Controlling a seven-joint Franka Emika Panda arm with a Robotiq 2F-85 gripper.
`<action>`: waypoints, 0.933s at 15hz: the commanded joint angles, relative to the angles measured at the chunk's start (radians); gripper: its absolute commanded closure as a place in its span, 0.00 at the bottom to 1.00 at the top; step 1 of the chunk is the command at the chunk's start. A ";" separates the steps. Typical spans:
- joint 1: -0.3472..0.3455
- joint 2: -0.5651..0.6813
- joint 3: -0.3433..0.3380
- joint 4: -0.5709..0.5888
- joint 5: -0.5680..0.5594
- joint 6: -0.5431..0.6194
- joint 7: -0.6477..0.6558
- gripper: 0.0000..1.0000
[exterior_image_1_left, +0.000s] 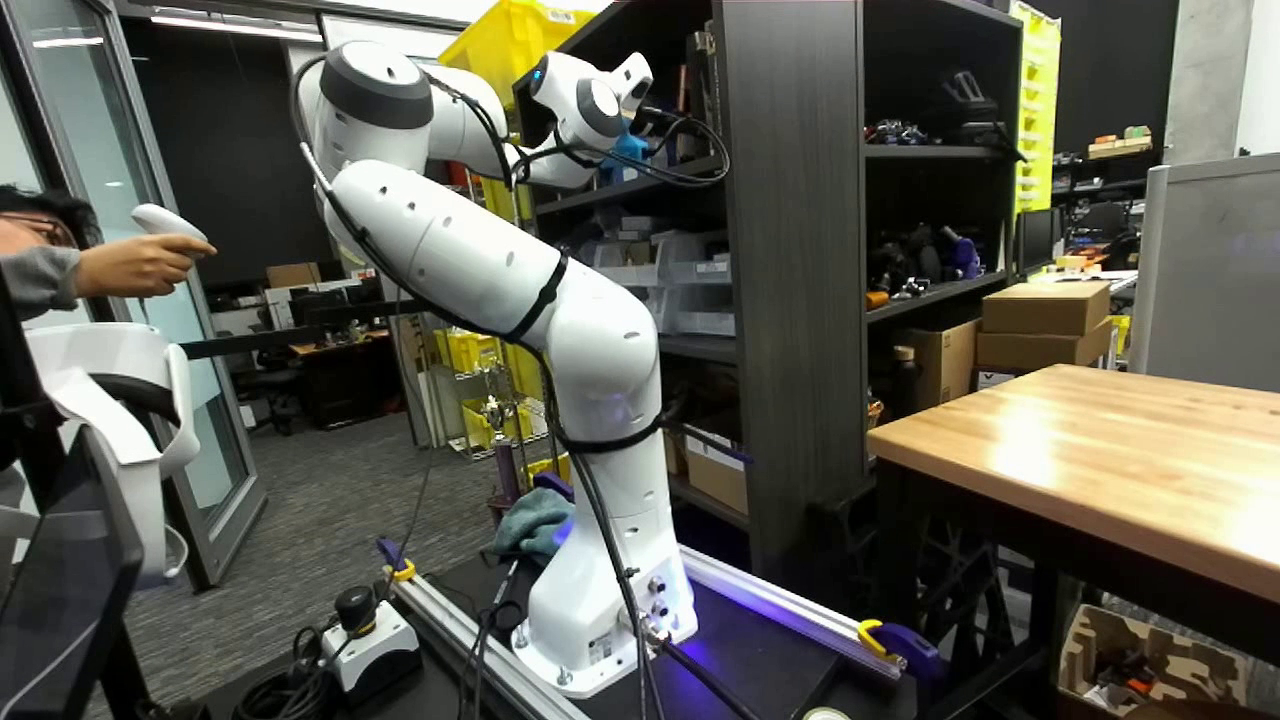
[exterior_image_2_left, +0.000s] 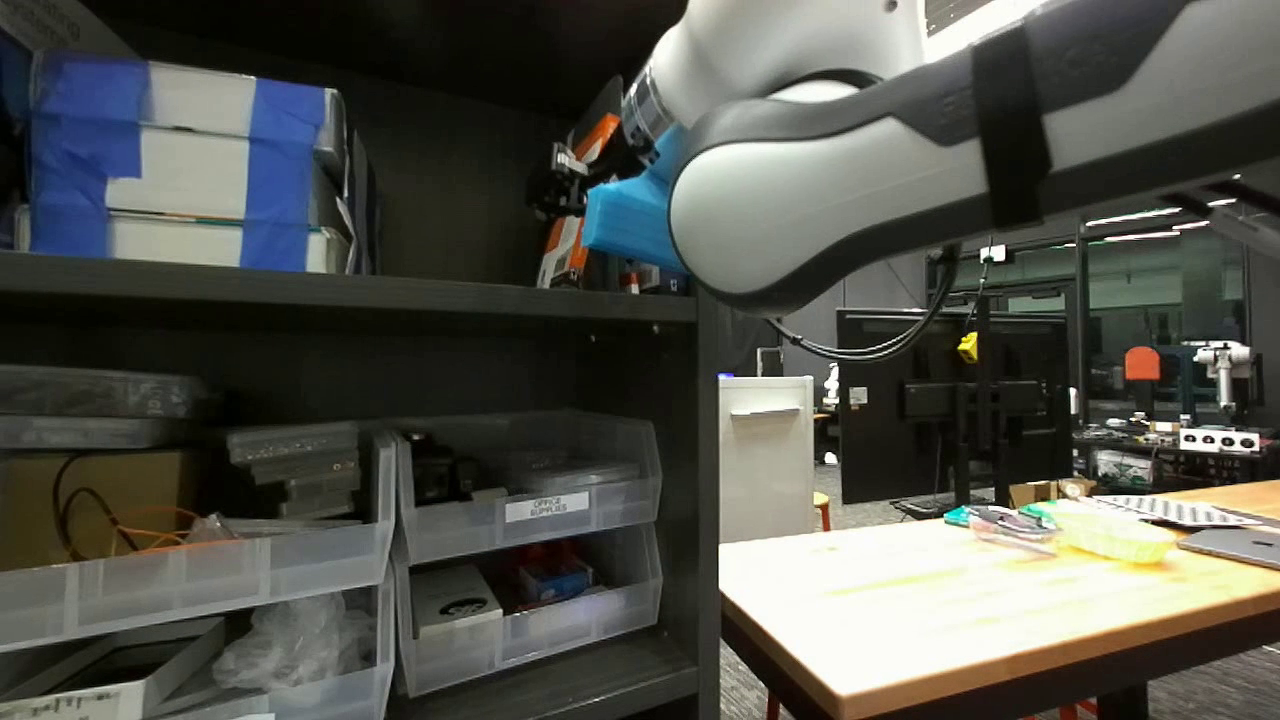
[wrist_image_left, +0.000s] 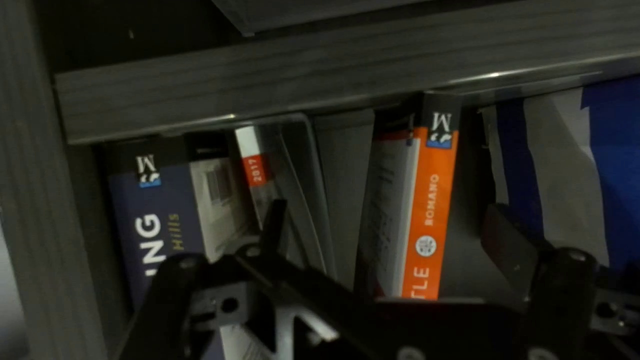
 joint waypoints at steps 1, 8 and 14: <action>-0.040 0.028 0.016 0.051 -0.037 -0.014 0.036 0.00; -0.033 0.019 -0.005 0.041 -0.032 -0.016 0.041 0.00; 0.015 0.005 -0.069 -0.009 -0.035 -0.026 0.030 0.00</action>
